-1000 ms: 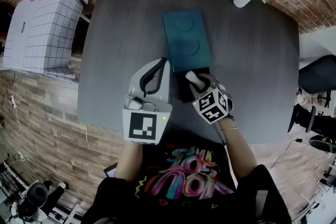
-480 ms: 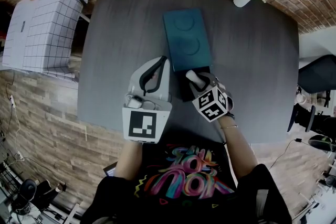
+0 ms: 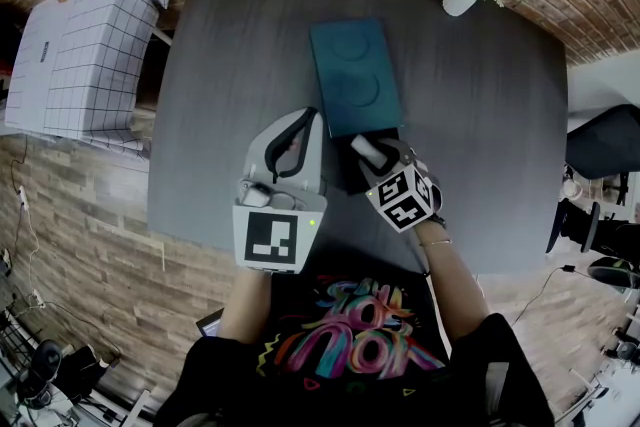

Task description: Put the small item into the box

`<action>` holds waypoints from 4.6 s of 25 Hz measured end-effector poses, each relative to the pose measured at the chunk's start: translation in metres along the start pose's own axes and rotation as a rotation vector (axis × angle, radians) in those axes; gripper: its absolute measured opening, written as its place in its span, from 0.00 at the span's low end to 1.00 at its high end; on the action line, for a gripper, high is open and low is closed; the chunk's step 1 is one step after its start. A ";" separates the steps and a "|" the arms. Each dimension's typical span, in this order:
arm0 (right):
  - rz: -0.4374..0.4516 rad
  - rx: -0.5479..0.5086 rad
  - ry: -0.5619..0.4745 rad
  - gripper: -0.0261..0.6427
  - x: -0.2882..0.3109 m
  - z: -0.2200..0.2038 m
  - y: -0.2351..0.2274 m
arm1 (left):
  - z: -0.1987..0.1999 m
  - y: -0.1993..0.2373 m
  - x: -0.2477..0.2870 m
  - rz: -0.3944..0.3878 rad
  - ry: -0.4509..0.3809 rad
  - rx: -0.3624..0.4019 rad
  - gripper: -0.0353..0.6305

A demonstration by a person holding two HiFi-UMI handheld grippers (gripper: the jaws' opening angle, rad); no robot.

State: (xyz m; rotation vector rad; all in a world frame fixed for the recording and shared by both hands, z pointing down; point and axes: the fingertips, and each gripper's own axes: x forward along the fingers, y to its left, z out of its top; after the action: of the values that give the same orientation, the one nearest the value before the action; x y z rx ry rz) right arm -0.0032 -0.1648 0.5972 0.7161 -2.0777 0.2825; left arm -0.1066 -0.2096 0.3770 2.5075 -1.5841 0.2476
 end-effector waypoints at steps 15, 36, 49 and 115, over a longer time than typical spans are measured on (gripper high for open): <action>0.008 0.055 -0.093 0.28 -0.013 0.009 -0.004 | 0.007 -0.004 -0.005 -0.001 -0.018 0.017 0.06; -0.150 0.135 -0.570 0.25 -0.166 0.108 -0.037 | 0.033 -0.022 -0.033 0.001 -0.071 0.062 0.06; -0.335 0.179 -0.798 0.19 -0.275 0.126 -0.062 | 0.047 -0.031 -0.045 -0.014 -0.104 0.082 0.06; -0.309 0.297 -0.793 0.04 -0.277 0.099 -0.059 | 0.040 -0.017 -0.040 -0.005 -0.094 0.037 0.06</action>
State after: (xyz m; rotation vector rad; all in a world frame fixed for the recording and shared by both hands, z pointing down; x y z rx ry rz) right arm 0.0839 -0.1504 0.3112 1.4971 -2.6300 0.1392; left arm -0.1065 -0.1764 0.3285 2.5863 -1.6213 0.1624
